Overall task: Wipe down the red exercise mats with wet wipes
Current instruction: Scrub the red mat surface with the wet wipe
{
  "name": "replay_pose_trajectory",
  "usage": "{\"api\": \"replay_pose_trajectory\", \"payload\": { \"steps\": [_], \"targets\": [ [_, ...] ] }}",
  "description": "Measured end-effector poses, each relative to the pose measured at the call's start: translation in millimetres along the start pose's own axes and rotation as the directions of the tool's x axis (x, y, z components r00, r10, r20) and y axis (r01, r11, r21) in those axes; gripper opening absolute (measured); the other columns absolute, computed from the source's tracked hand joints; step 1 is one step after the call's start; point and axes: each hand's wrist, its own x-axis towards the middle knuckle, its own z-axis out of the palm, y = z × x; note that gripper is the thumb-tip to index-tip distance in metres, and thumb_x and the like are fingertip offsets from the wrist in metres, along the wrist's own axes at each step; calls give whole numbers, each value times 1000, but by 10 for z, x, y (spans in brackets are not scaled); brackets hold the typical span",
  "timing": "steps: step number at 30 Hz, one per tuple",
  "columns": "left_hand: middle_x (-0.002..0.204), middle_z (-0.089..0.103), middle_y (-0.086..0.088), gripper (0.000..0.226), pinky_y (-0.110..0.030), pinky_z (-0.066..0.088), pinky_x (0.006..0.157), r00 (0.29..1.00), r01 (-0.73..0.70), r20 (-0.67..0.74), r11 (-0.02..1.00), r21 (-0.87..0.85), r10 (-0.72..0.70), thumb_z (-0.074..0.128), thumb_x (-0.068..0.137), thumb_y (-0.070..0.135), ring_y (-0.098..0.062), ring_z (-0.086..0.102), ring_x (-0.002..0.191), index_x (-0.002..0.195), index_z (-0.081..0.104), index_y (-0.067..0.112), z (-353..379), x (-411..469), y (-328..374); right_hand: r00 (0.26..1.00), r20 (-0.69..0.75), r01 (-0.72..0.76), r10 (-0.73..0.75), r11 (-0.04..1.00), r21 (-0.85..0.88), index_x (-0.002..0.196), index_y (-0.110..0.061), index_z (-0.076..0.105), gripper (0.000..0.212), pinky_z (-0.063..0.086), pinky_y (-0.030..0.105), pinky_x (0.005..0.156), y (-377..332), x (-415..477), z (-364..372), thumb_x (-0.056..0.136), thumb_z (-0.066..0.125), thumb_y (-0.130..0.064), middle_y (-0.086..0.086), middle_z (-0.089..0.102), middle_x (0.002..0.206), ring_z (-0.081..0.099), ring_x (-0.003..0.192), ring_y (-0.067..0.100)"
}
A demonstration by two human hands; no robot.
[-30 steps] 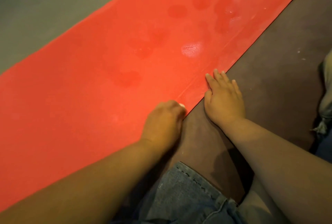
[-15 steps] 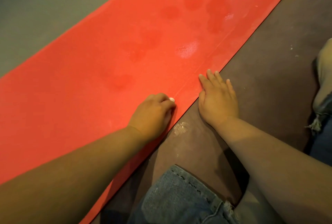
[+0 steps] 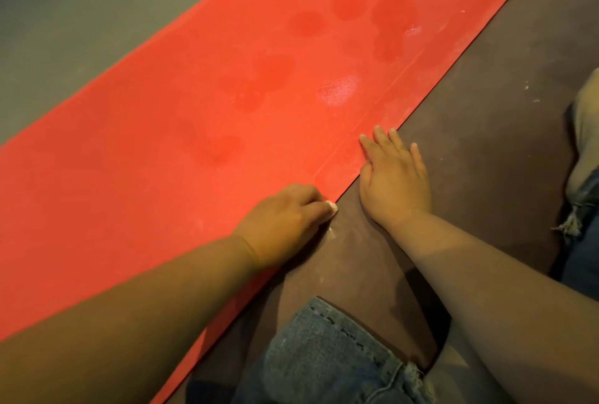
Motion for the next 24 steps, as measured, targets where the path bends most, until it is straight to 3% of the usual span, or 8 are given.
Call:
{"api": "replay_pose_trajectory", "payload": {
  "steps": [2,4,5,8,13,18,22,24],
  "targets": [
    [99,62,-13,28,-33,44,76,981,187,-64,982,29,-185,50,97,29,-32,59,94,108,70,13,-24,163,-212,1000,-4,3,-3,1000,7,146,-27,31,54,5,41,118,-1,4,-1,93,30,-26,-5,21,157,12,146,15],
    [104,62,-12,24,-32,40,82,883,434,-172,899,-59,-438,52,96,22,-32,55,101,112,69,15,26,293,-335,1000,-6,2,-2,1000,11,146,-27,31,53,5,41,119,2,5,-1,93,31,-25,-4,21,157,12,146,15],
    [105,62,-12,24,-33,40,84,857,474,-184,877,-82,-481,52,96,19,-32,54,102,112,69,15,69,323,-294,1000,-7,2,-1,1000,10,146,-27,31,53,5,41,119,1,4,-1,93,30,-26,-4,21,157,12,146,15],
    [100,62,-10,23,-34,43,79,909,385,-144,921,-66,-390,53,95,20,-32,55,94,109,70,12,176,188,-16,1000,-8,11,-11,1000,4,146,-27,31,54,6,41,119,3,3,13,92,29,-27,-4,21,157,13,146,15],
    [95,66,-7,25,-33,48,69,998,47,-42,998,45,-45,52,94,28,-29,59,81,97,72,14,-16,-87,-91,1000,-13,-3,3,1000,11,146,-27,30,54,5,40,118,8,-5,30,92,28,-28,-5,21,157,12,146,15],
    [104,62,-10,16,-33,36,75,981,178,-86,981,73,-172,62,89,22,-34,53,90,101,73,19,46,549,-303,998,-63,2,3,997,83,144,-25,36,52,8,39,118,5,23,5,92,35,-21,-3,25,155,15,145,15],
    [108,63,-9,18,-34,40,80,988,153,-34,988,33,-152,59,93,22,-33,54,98,103,73,16,113,915,-258,968,-168,-110,185,918,381,139,-16,46,54,11,34,119,71,14,-85,88,39,-2,2,37,150,22,144,16],
    [106,65,-8,17,-38,44,81,996,85,1,996,34,-85,57,94,19,-33,56,96,98,72,14,65,699,-246,977,-135,-106,162,931,349,138,-16,48,53,8,35,120,82,4,-105,87,39,-1,2,37,150,19,144,17]
  ]
}}
